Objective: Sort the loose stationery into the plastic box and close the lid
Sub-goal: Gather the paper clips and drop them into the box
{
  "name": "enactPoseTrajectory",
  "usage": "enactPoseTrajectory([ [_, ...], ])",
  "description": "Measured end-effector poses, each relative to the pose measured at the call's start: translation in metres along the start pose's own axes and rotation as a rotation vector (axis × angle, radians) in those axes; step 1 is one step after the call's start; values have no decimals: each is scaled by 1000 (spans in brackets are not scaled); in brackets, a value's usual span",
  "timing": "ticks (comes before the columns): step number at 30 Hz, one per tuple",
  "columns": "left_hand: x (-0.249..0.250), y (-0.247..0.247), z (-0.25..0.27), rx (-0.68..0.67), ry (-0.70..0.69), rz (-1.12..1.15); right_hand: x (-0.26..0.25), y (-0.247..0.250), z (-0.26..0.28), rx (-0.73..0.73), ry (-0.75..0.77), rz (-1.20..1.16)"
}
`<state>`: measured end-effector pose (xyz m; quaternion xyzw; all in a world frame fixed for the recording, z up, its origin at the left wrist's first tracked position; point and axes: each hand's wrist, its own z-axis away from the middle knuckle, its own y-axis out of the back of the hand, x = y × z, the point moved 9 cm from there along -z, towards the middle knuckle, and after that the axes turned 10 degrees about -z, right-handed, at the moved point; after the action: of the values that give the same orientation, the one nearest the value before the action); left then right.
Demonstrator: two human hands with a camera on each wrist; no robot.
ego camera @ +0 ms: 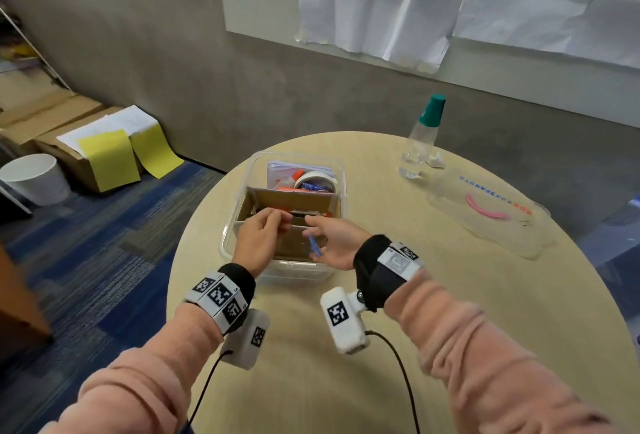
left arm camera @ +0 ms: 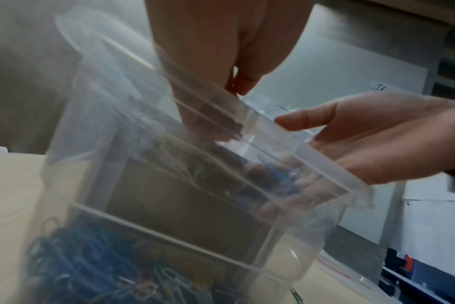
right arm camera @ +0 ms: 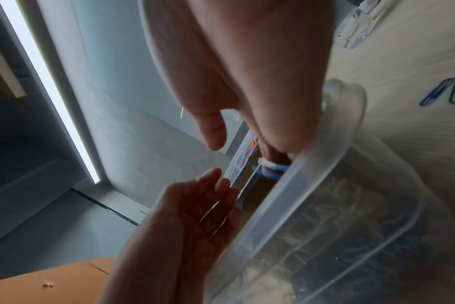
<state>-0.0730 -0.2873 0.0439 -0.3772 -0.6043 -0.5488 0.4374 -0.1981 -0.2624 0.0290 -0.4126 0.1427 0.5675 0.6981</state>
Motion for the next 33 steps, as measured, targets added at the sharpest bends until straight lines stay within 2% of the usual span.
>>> enactPoseTrajectory([
  [4,2,0,4,18,-36,-22,-4,10,0,-58,15,64],
  [6,2,1,5,13,-34,-14,-22,31,6,-44,127,28],
  [9,11,-6,11,8,-32,-37,-56,91,23,145,392,-138],
  [11,30,-18,18,3,-69,-32,-65,137,33,334,500,-21],
  [13,58,-42,28,-54,-145,-2,-61,170,33,467,490,300],
  [15,84,-77,39,-148,-219,-3,-45,189,22,499,410,610],
  [19,97,-162,46,-306,-274,-331,-18,214,2,618,218,1012],
  [22,60,-215,35,-444,-121,-577,-3,215,-7,680,78,1100],
  [25,17,-235,21,-498,8,-791,0,202,-15,698,122,1180],
  [28,-8,-239,1,-453,4,-934,0,202,-14,732,215,1184],
  [33,-27,-250,-10,-493,-66,-1031,1,224,-10,728,266,1140],
])
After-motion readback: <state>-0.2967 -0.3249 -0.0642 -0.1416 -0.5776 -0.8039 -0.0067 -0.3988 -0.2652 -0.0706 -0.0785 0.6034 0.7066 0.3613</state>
